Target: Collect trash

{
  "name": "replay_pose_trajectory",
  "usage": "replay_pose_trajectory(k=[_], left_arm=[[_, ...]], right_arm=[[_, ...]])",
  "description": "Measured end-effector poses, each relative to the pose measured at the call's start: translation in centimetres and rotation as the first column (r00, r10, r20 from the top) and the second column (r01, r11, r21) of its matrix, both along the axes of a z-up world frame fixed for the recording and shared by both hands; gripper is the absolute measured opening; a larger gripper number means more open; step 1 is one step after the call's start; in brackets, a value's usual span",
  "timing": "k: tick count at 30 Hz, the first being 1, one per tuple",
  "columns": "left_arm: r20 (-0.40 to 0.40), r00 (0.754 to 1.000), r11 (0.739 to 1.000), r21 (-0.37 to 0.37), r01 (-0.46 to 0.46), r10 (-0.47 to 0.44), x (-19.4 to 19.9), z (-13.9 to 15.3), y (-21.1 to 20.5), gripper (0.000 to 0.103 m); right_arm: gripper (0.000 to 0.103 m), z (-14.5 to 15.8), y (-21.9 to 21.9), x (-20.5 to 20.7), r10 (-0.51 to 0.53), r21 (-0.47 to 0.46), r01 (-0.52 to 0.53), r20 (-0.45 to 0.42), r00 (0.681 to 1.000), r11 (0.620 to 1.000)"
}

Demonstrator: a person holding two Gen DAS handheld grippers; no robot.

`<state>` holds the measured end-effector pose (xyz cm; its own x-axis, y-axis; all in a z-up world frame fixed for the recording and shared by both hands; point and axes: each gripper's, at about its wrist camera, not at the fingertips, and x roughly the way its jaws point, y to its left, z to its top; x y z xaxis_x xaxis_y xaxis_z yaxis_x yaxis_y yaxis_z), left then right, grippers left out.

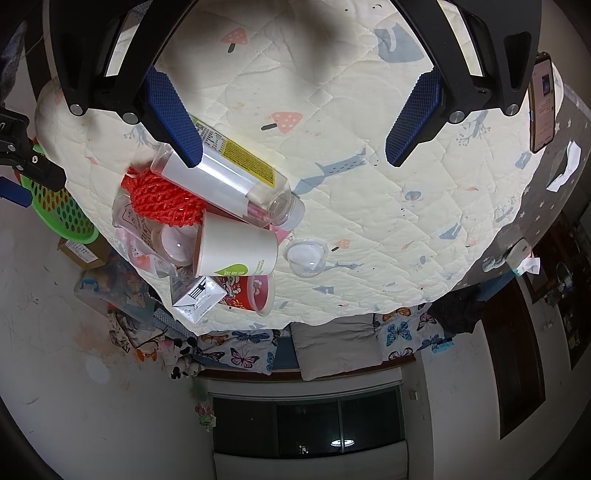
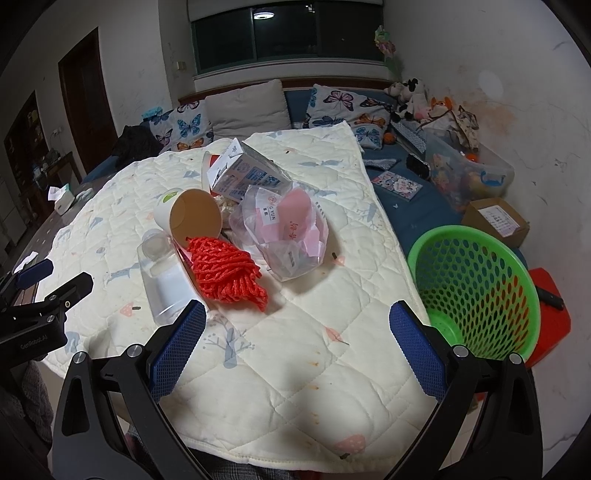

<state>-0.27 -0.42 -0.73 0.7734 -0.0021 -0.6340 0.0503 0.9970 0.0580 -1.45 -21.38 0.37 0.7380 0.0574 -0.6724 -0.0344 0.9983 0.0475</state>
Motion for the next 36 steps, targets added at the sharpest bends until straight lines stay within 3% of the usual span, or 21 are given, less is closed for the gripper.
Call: replay_pose_trajectory(k=[14, 36], left_arm=[[-0.005, 1.0, 1.0, -0.001, -0.003, 0.003, 0.3, -1.3, -0.3, 0.096], [-0.028, 0.999, 1.0, -0.016, -0.026, 0.026, 1.8, -0.7, 1.7, 0.096]], right_arm=[[0.099, -0.2, 0.1, 0.4, 0.002, 0.003, -0.002, -0.007, 1.0, 1.0], [0.098, -0.6, -0.1, 2.6, 0.033, 0.017, -0.033, -0.02, 0.999, 0.999]])
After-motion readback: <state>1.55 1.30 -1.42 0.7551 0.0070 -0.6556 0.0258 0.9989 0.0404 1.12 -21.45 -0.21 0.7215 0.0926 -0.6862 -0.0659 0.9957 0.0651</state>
